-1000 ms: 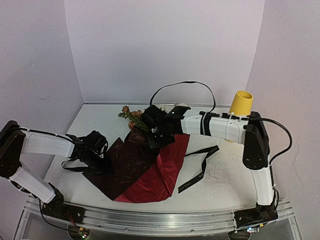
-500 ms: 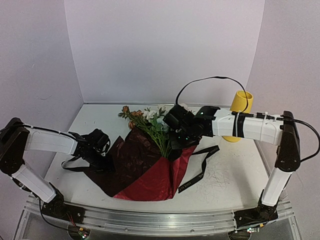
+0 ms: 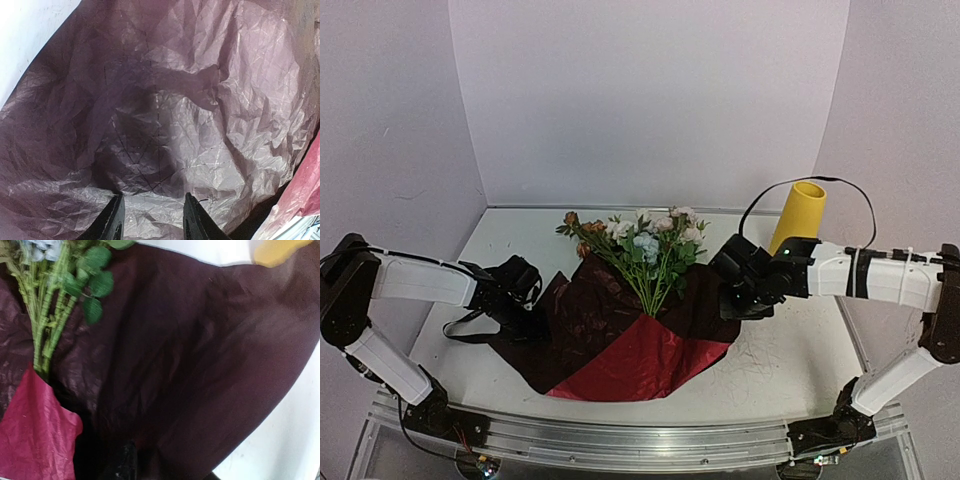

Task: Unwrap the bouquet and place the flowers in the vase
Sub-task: Unfold the wrapping paper at the center of the board.

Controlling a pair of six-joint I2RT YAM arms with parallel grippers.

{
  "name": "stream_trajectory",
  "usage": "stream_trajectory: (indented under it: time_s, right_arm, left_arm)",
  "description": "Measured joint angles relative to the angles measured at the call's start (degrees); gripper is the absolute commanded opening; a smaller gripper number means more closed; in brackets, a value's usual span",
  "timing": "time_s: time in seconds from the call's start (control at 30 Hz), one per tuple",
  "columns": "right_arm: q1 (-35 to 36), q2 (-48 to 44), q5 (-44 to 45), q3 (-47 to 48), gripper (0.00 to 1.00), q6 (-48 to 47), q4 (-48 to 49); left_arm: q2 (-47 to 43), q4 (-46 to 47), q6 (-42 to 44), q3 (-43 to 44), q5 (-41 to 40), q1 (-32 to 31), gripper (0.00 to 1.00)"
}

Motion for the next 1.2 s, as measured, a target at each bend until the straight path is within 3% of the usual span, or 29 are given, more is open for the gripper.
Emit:
stream_trajectory:
  time_s: [0.37,0.77,1.2]
  right_arm:
    - [-6.6,-5.9,-1.9,-13.6,0.38,-0.1,1.7]
    - [-12.4,2.6,-9.7,-18.5,0.41,-0.8,5.9]
    - [-14.9,1.0,-13.5,-18.0,0.58,-1.5,4.5]
  left_arm:
    - [-0.8,-1.1,0.5,-0.2,0.0,0.0,0.41]
    - [-3.2,-2.4,0.4,-2.8,-0.6,0.0,0.41]
    - [-3.6,-4.7,0.8,-1.9,-1.4,0.0,0.43]
